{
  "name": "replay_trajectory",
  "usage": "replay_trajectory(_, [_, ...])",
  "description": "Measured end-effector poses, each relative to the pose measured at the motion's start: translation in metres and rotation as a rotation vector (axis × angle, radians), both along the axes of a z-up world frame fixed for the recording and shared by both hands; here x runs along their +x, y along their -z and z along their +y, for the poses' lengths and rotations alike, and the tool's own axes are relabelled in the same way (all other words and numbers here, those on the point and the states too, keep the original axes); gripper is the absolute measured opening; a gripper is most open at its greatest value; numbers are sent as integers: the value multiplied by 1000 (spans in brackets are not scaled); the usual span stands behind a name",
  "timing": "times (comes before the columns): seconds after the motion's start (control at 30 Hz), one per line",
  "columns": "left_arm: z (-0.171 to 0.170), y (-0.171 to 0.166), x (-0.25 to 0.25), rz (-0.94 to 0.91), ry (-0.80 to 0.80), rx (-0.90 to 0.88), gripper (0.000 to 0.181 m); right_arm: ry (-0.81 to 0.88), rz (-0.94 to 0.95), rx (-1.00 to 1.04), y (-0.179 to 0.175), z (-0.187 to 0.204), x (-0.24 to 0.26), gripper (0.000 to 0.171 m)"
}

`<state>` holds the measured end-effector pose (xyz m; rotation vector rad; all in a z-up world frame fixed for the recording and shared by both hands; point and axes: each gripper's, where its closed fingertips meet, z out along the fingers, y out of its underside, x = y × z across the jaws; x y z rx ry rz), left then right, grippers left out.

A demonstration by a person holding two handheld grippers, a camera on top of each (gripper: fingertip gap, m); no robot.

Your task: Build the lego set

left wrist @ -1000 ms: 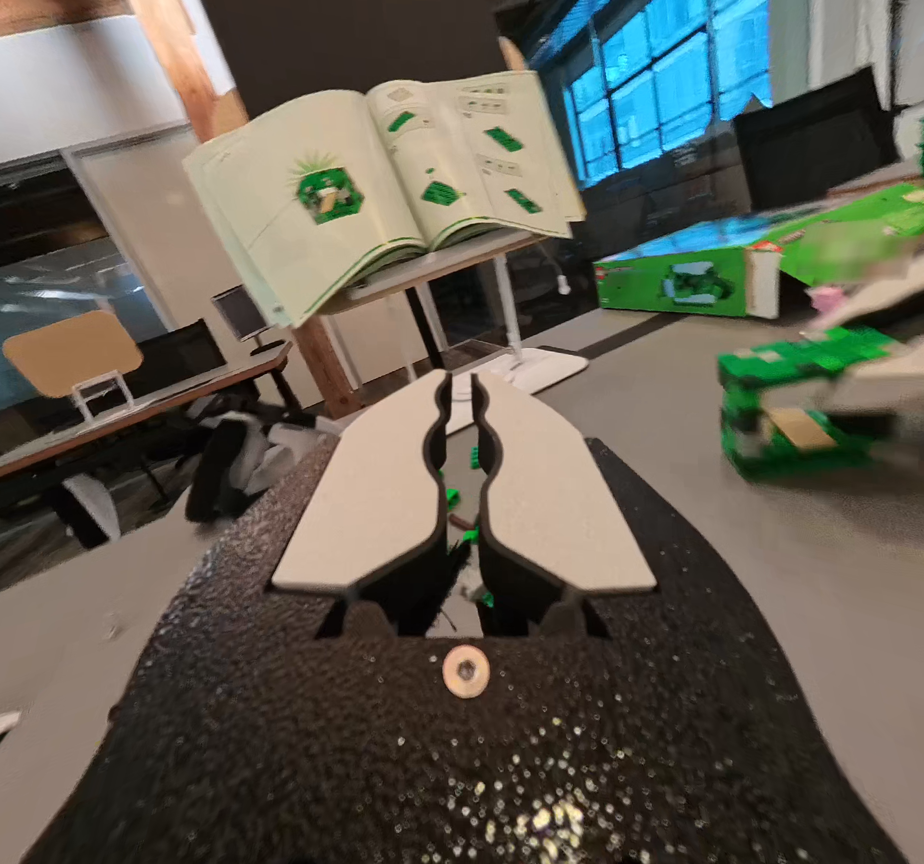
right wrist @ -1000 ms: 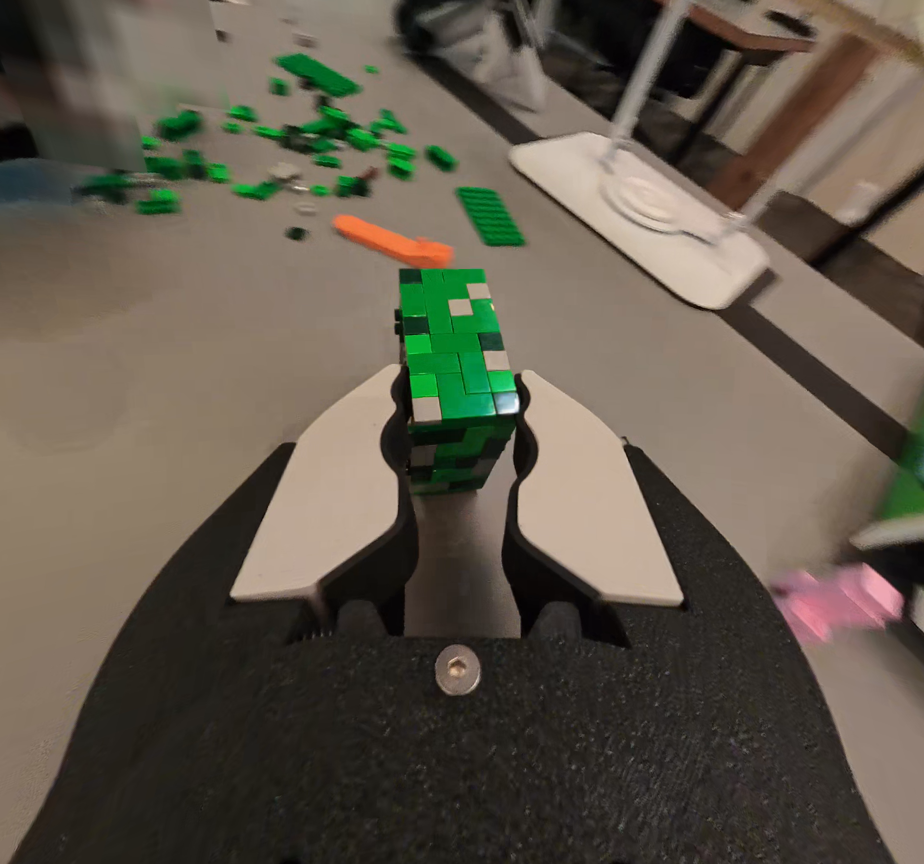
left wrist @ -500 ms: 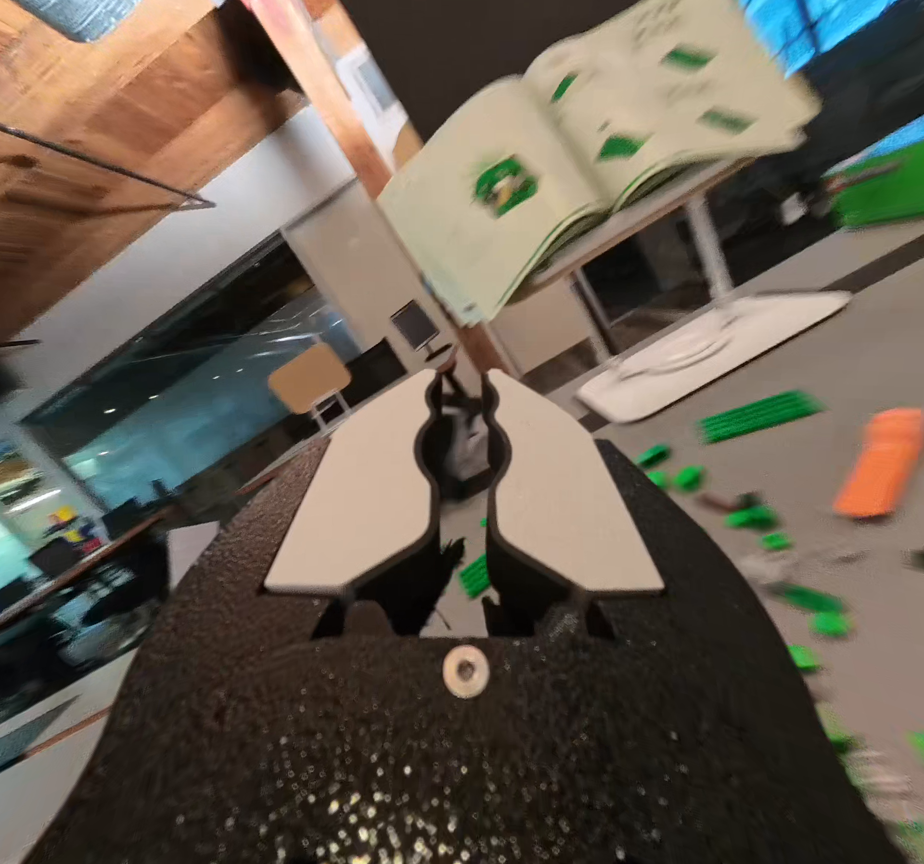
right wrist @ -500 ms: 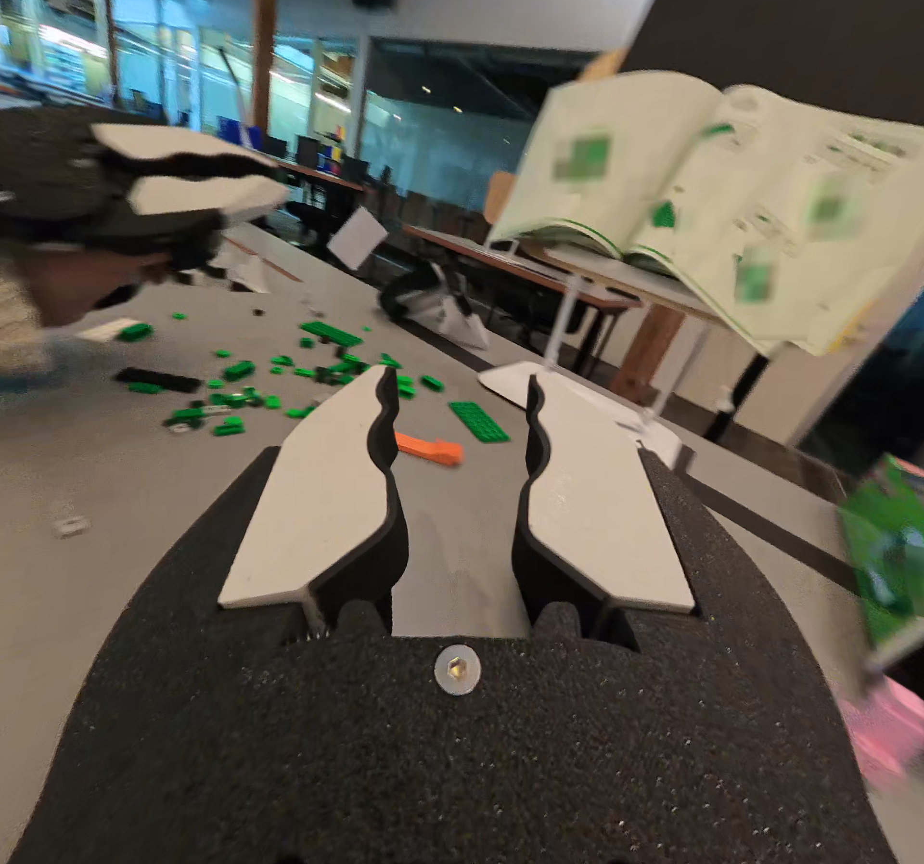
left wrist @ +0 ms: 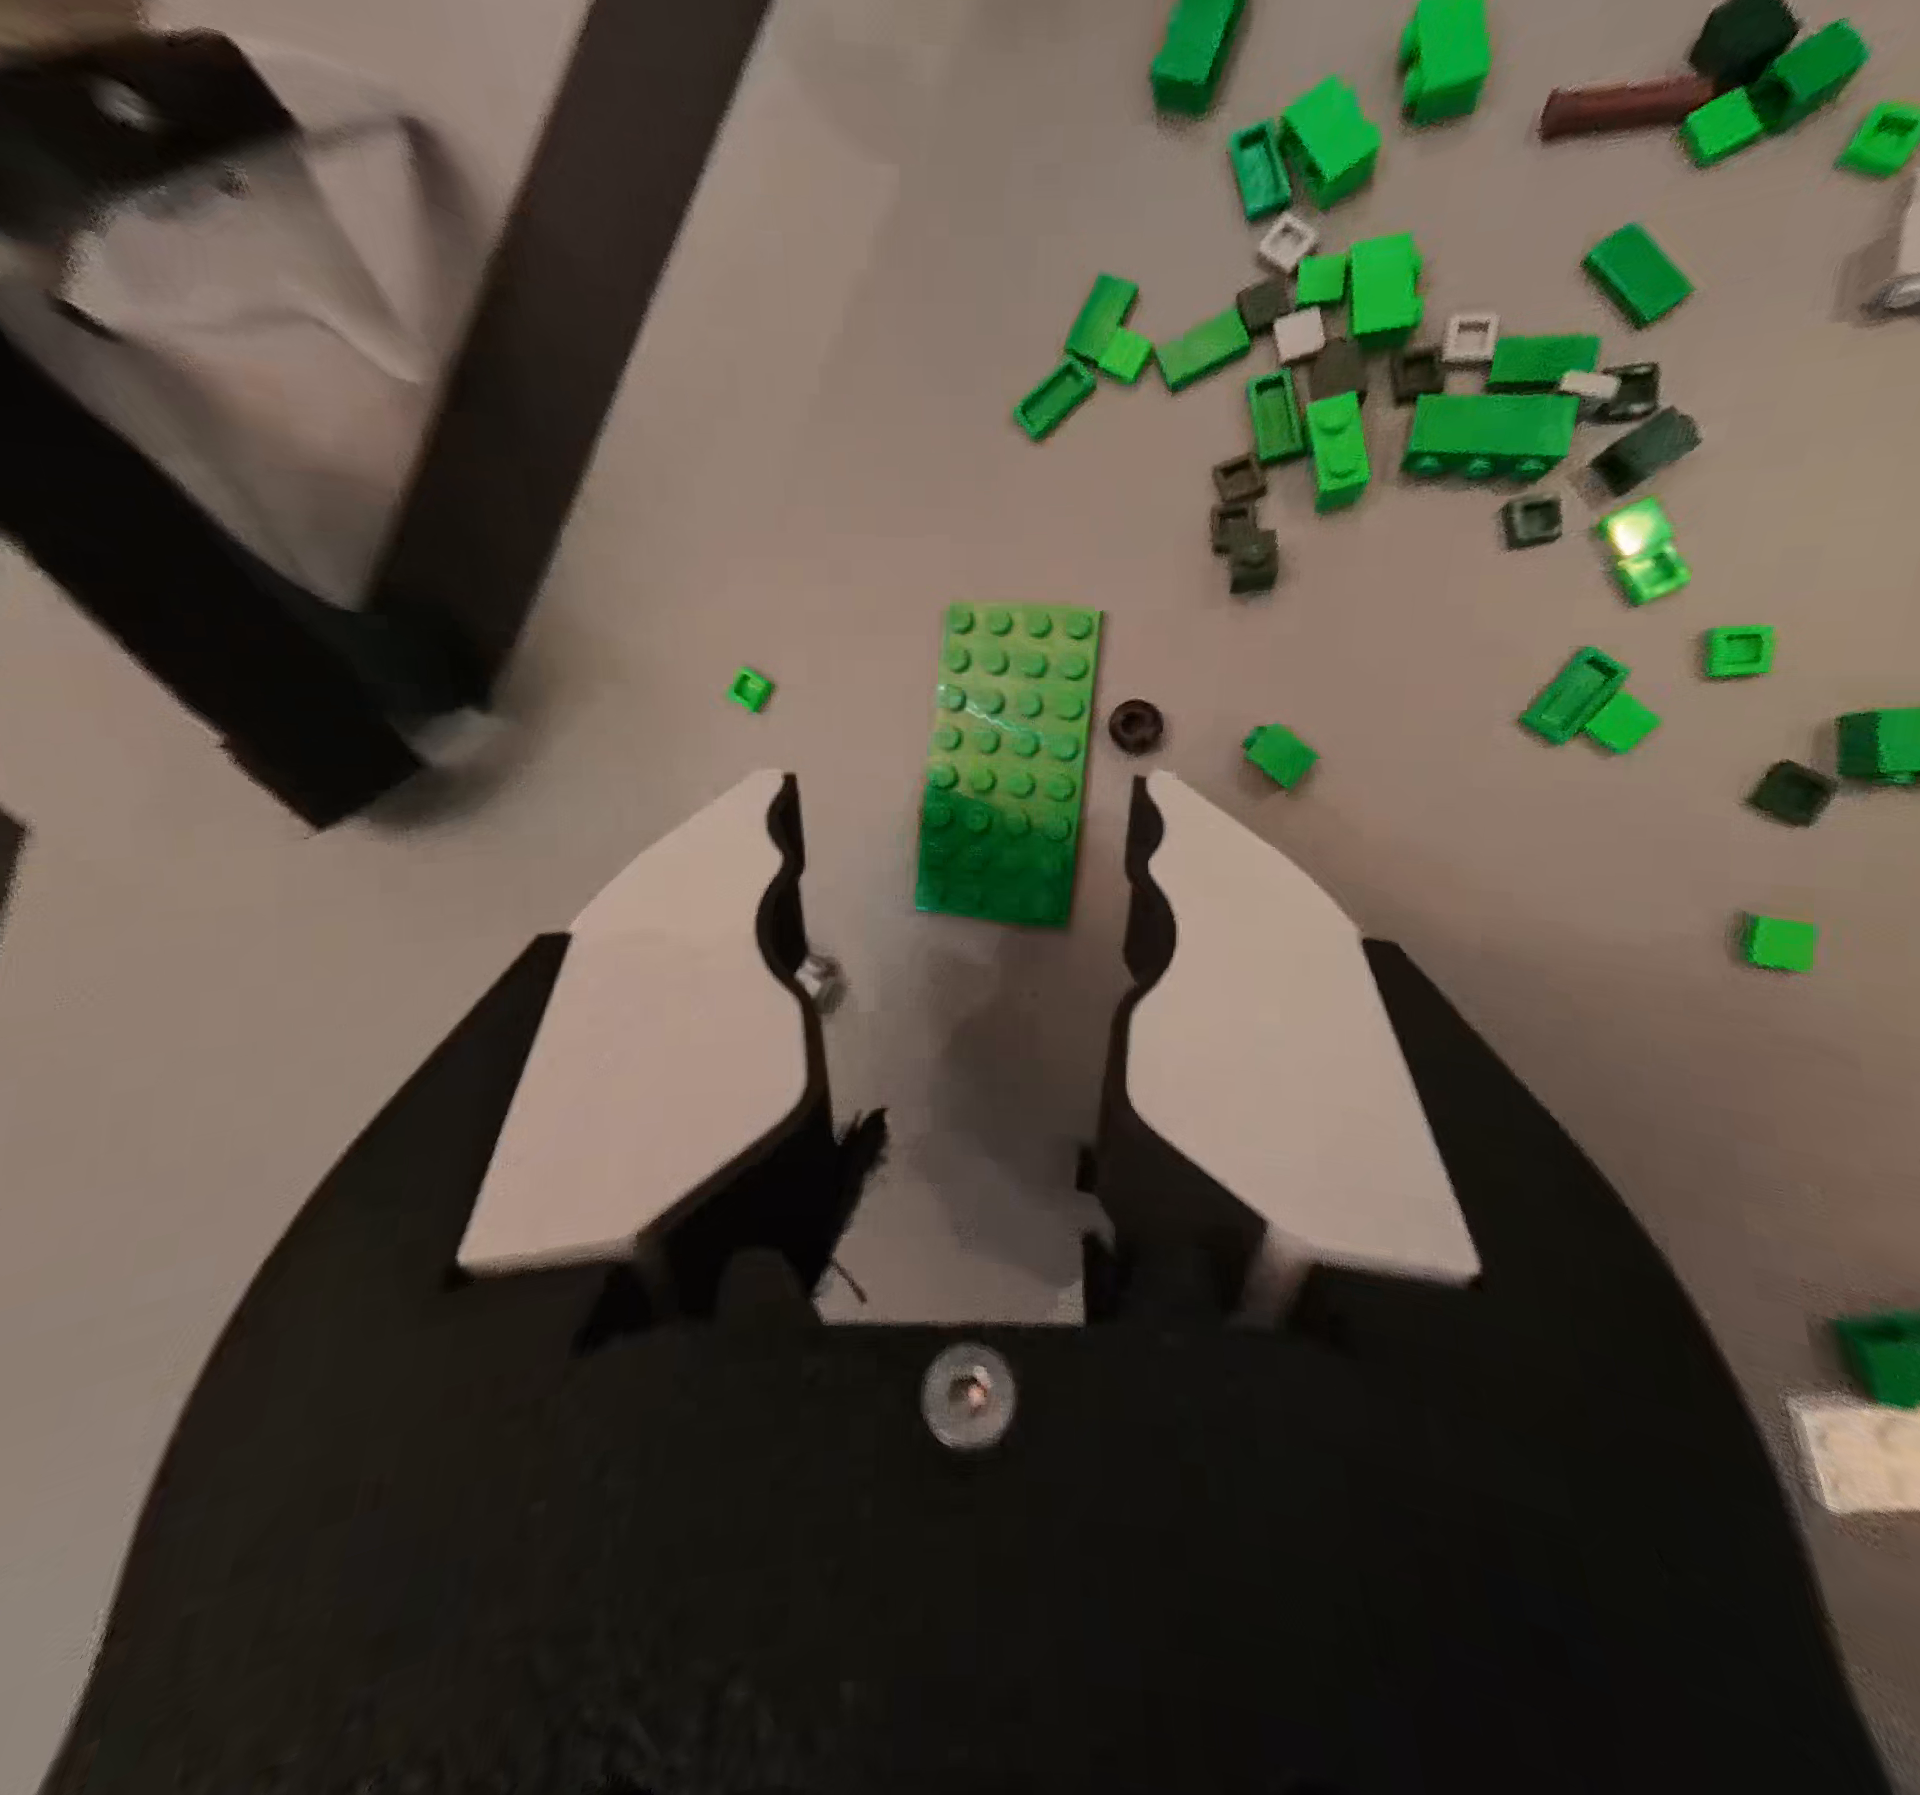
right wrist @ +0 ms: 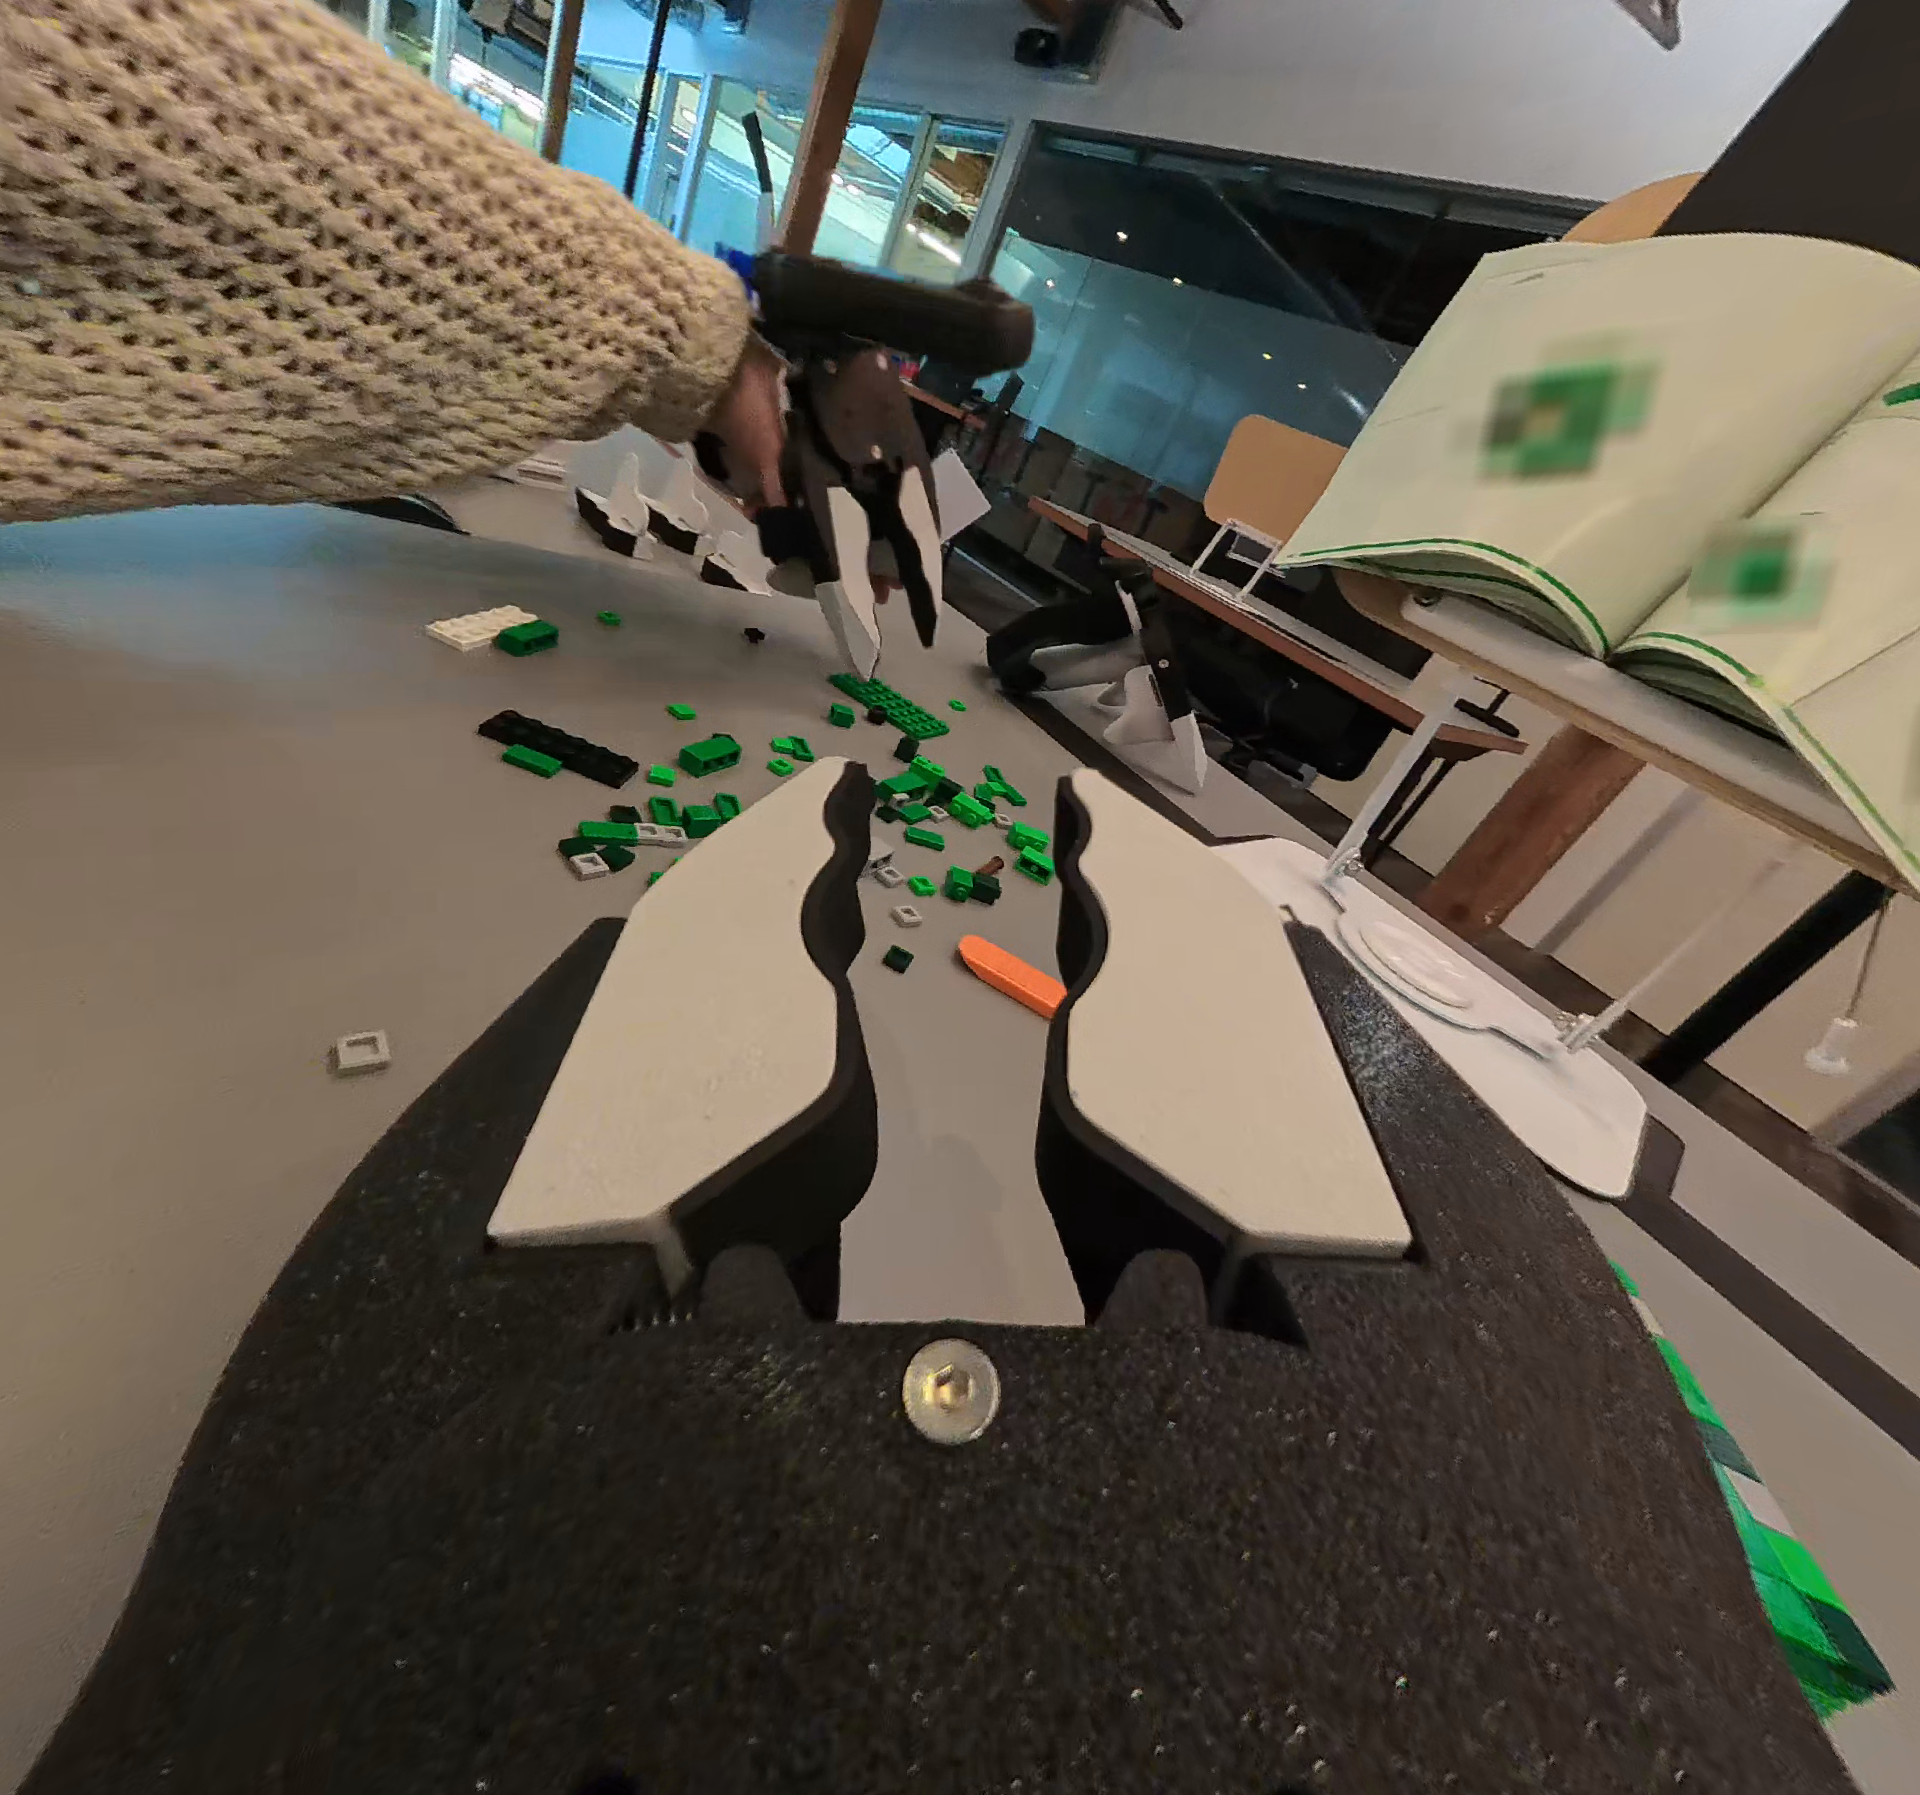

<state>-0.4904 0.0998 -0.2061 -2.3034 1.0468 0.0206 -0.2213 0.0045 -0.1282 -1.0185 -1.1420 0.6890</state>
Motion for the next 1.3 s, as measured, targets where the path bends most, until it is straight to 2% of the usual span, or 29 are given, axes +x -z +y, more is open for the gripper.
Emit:
replay_trajectory(0.17, [3, 16, -2, 22, 29, -127, 68, -23, 7, -2, -1, -2, 0, 30])
replay_trajectory(0.23, [0, 19, 0, 7, 37, -189, 57, -24, 12, -11, -1, -1, 1, 29])
replay_trajectory(0.3, [-2, 21, 4, -40, 23, -257, 31, -23, 12, -8, -1, -1, 1, 29])
replay_trajectory(0.43, [0, 10, 10, -18, 29, -145, 31, -9, 28, -3, -4, 0, 2, 29])
replay_trajectory(0.53, [-4, -56, 66, -287, 75, 121, 30, 46, 87, -25, -12, 11, 10, 29])
replay_trajectory(0.6, [-34, -78, 119, -305, 201, 179, 30, 107, 136, -29, -19, 20, 19, 29])
replay_trajectory(0.73, [-112, -56, 237, -205, 536, 92, 31, 200, 215, -13, -32, 32, 36, 29])
replay_trajectory(0.83, [-140, -38, 289, -174, 603, 15, 31, 259, 242, -10, -36, 39, 46, 28])
replay_trajectory(0.93, [-142, -18, 309, -103, 544, -7, 31, 302, 268, -33, -38, 48, 56, 27])
replay_trajectory(1.0, [-139, -7, 309, -44, 440, -10, 31, 322, 274, -35, -38, 53, 59, 26])
replay_trajectory(1.07, [-138, -5, 314, -77, 284, -25, 31, 355, 253, -19, -36, 57, 59, 25])
replay_trajectory(1.17, [-130, -11, 305, -111, -54, 31, 31, 369, 242, 1, -36, 58, 59, 24])
replay_trajectory(1.23, [-140, -13, 312, -184, -134, 18, 30, 368, 253, -12, -37, 59, 61, 24])
replay_trajectory(1.3, [-145, -14, 311, -165, -193, 47, 31, 364, 262, -22, -37, 59, 62, 23])
